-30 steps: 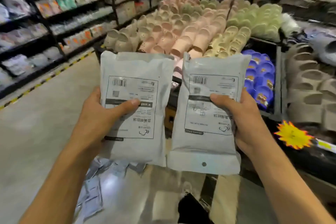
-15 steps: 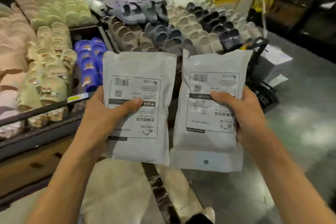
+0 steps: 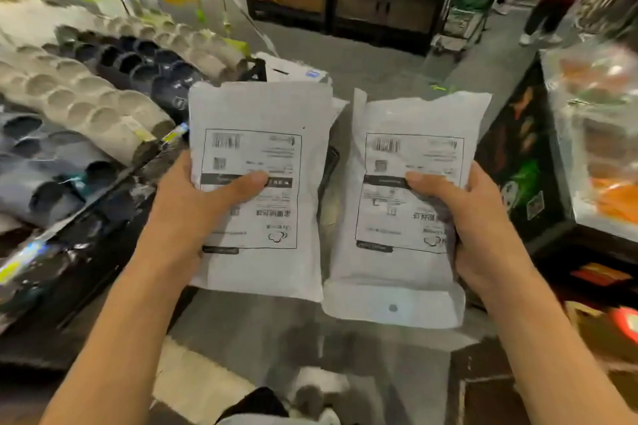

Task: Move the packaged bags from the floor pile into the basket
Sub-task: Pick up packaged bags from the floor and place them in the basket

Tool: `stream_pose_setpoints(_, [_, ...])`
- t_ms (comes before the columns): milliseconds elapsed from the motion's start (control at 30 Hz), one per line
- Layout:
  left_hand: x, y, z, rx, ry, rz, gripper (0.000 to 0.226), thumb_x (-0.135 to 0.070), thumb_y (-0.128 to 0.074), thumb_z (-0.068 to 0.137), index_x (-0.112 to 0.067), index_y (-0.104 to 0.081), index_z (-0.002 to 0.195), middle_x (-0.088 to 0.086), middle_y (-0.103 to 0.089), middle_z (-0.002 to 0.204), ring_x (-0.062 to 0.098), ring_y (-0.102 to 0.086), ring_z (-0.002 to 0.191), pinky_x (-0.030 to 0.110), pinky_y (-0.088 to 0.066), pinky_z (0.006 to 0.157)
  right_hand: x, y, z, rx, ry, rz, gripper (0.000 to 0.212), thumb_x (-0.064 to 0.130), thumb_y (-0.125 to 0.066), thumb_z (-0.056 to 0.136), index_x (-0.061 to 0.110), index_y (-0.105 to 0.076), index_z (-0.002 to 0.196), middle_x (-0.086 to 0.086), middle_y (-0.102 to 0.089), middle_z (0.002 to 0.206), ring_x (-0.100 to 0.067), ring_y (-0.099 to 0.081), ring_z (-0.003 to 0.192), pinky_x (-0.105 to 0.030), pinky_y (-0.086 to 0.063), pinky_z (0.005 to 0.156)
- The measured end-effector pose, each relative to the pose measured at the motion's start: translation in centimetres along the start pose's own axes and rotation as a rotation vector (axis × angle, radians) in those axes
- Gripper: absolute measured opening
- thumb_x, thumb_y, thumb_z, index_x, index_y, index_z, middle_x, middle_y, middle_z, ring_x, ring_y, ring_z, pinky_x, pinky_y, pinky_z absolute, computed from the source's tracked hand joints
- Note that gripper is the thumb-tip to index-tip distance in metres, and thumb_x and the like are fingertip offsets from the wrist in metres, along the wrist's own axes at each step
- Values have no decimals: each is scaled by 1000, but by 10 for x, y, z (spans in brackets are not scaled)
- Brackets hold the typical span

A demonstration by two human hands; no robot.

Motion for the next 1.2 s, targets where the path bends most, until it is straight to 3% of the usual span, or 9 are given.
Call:
stream_pose_setpoints(67, [-2,-42,31,57,11,2,58,-25,-88,60,-21,-70,116,-2,-82,104,20,-80,92,43,-66,75,10,31,21,-69,19,11,45,3,-73,89,12,-61,132,-2,-81,109,-22,-80,93,-33,-64,68])
stream_pose_setpoints(200, [-1,-112,91,158,22,8,70,-29,-89,60,-17,-68,126,1,-80,111,24,-79,97,48,-63,85,20,74,69,-157,30,9,42,1,-70,90,13,-63,129,-2,-81,107,-22,-80,92,-31,-64,66])
stream_pose_setpoints(400, [7,-198,196,236,45,-7,69,-26,-89,61,-17,-66,125,-1,-80,110,22,-79,96,46,-64,83,27,112,174,-220,-5,-38,49,5,-73,90,14,-59,136,-6,-79,115,-25,-79,99,-45,-66,82])
stream_pose_setpoints(567, [6,-253,302,229,57,-47,65,-27,-88,61,-23,-66,122,-6,-80,108,16,-79,95,38,-66,76,51,115,288,-209,4,-99,49,4,-71,91,13,-57,137,-5,-78,121,-25,-77,107,-47,-62,93])
stream_pose_setpoints(800, [-10,-310,425,213,66,-78,67,-27,-90,62,-21,-65,125,-5,-80,111,18,-78,98,41,-64,81,86,113,431,-157,-20,-124,46,5,-70,92,15,-58,135,-4,-78,120,-26,-77,106,-44,-64,86])
stream_pose_setpoints(967, [2,-312,489,49,117,-78,60,-25,-90,63,-25,-68,119,-7,-81,107,16,-79,94,43,-62,82,86,91,538,-35,-87,-166,48,8,-74,89,16,-59,133,-4,-79,115,-28,-79,99,-51,-64,84])
stream_pose_setpoints(1200, [37,-283,552,-341,218,-94,65,-30,-89,57,-27,-67,118,-12,-81,102,12,-79,89,38,-62,76,51,27,696,268,-208,-254,47,6,-78,85,13,-61,129,-7,-80,112,-31,-79,97,-55,-63,85])
Point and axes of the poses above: each hand's wrist, its own z-axis towards the middle knuckle, its own y-axis out of the back of the hand, x = y × z, the point moved 6 cm from there along z, towards the middle knuckle
